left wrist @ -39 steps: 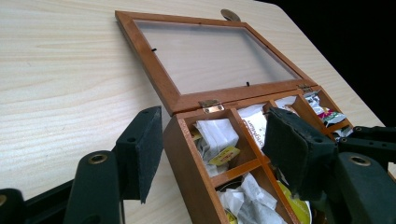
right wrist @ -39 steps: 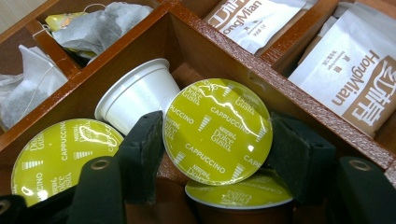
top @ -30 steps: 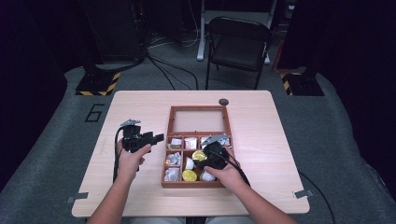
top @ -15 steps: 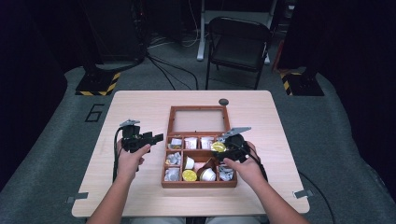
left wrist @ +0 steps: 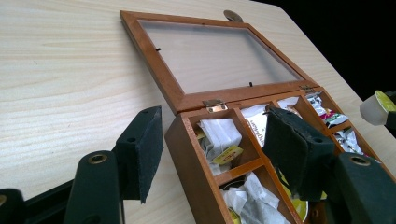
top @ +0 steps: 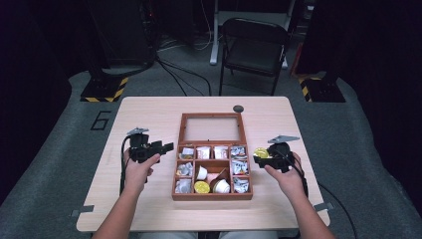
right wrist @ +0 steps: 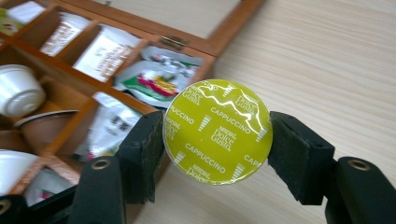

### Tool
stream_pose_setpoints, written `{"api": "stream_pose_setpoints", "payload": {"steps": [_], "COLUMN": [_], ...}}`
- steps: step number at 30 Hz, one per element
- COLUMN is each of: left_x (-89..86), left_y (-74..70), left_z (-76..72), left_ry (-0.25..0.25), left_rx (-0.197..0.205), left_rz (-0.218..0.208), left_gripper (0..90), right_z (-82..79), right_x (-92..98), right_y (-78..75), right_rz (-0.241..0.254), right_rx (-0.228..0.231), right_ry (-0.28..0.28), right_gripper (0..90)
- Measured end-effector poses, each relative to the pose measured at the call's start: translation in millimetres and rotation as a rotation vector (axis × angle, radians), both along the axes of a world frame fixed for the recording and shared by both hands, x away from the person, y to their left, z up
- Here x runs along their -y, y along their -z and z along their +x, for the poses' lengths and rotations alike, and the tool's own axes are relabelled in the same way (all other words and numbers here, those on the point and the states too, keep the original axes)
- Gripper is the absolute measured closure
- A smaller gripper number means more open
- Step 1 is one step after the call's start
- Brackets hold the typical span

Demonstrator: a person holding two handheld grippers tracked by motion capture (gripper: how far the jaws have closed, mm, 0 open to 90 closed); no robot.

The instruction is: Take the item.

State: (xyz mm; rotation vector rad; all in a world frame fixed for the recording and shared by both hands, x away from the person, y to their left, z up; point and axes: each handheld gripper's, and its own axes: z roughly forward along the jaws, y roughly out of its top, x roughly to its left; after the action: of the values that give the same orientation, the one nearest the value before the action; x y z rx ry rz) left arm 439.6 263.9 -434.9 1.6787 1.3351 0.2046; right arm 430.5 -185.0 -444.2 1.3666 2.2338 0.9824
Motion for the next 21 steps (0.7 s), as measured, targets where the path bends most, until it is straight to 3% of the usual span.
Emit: {"api": "stream_pose_setpoints", "payload": {"steps": [3,11,21], "left_x": [0.0,-0.9,-0.2], "left_y": [-0.1,0.3,0.9], "left_z": [0.0,0.4,0.2], "left_ry": [0.000,0.000,0.003], "left_rx": [0.003,0.001,-0.004], "left_rz": [0.001,-0.003,-0.001], "left_gripper": [37.3,37.2,37.3], "right_z": [1.4,8.8,15.6], "right_x": [10.2,33.0,44.8], "right_y": [4.4,20.3,39.8], "right_rz": [-0.021,-0.011,-0.014], "right_rx": [-0.001,-0.026,-0.056], "right_ry": [0.046,0.131,0.182], "right_gripper": [37.1,37.1,37.1]}}
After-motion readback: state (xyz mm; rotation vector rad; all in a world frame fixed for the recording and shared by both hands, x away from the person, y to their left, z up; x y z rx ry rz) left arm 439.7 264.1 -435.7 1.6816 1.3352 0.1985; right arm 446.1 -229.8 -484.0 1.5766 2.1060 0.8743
